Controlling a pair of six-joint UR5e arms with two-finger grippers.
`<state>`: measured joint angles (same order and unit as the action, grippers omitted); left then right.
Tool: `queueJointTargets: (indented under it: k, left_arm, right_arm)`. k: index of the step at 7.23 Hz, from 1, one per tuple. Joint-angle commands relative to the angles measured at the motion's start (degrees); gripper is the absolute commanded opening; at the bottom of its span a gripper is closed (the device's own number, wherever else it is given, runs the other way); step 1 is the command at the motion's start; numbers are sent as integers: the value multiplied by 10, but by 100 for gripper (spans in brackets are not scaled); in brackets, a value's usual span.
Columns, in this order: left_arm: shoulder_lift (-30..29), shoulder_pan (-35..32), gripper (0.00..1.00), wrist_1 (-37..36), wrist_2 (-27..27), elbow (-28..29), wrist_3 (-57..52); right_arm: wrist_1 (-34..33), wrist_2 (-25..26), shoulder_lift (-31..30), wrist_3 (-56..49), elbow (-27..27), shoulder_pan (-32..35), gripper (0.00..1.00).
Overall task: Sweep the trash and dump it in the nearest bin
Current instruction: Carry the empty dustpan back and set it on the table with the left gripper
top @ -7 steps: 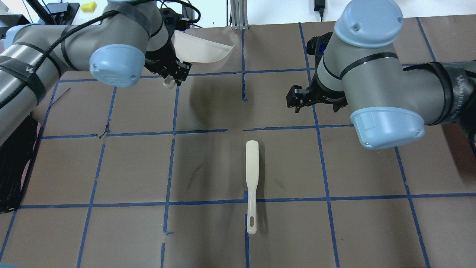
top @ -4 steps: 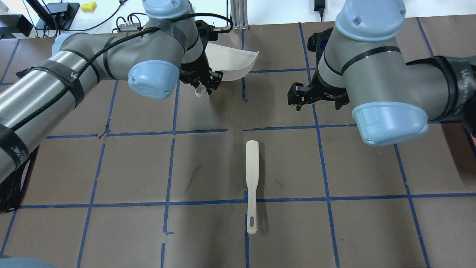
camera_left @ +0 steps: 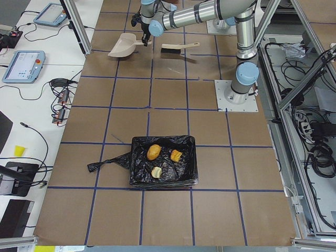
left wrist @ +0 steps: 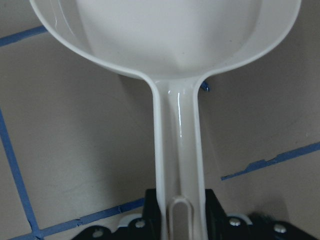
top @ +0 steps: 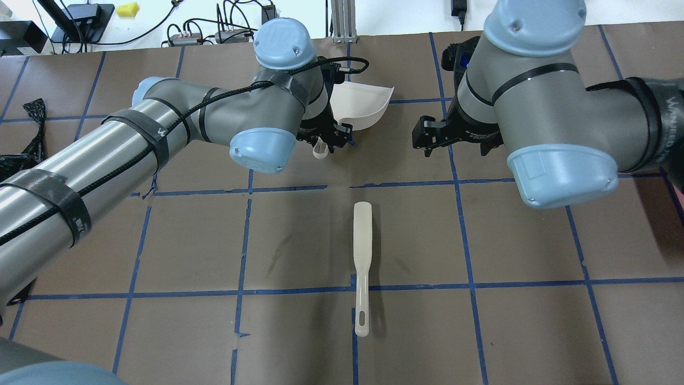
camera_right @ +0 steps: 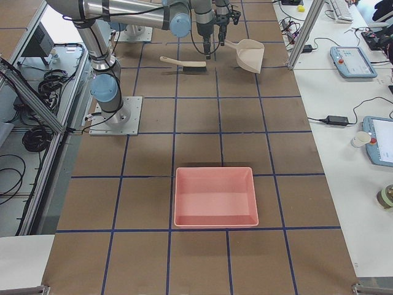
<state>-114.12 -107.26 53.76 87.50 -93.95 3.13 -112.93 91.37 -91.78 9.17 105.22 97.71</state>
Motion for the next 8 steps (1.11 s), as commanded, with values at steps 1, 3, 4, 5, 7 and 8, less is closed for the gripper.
queueJointTargets:
  k: [1, 3, 4, 5, 7, 8]
  left_arm:
    - [-7, -17, 6, -34, -6, -16, 22]
    - [7, -45, 8, -30, 3, -27, 62]
    - [13, -45, 10, -27, 4, -31, 65]
    - [3, -47, 30, -29, 3, -31, 76]
    - [9, -44, 93, -26, 4, -32, 94]
    - [14, -38, 100, -28, 5, -27, 94]
  right_arm:
    - [-1, -1, -6, -1, 2, 2, 100]
    - [4, 0, -11, -4, 2, 0, 100]
    - [3, 0, -12, -2, 0, 3, 100]
    - [18, 2, -9, -11, 0, -8, 100]
    - [34, 7, -9, -33, -10, -15, 100]
    - [47, 1, -9, -51, -19, -33, 100]
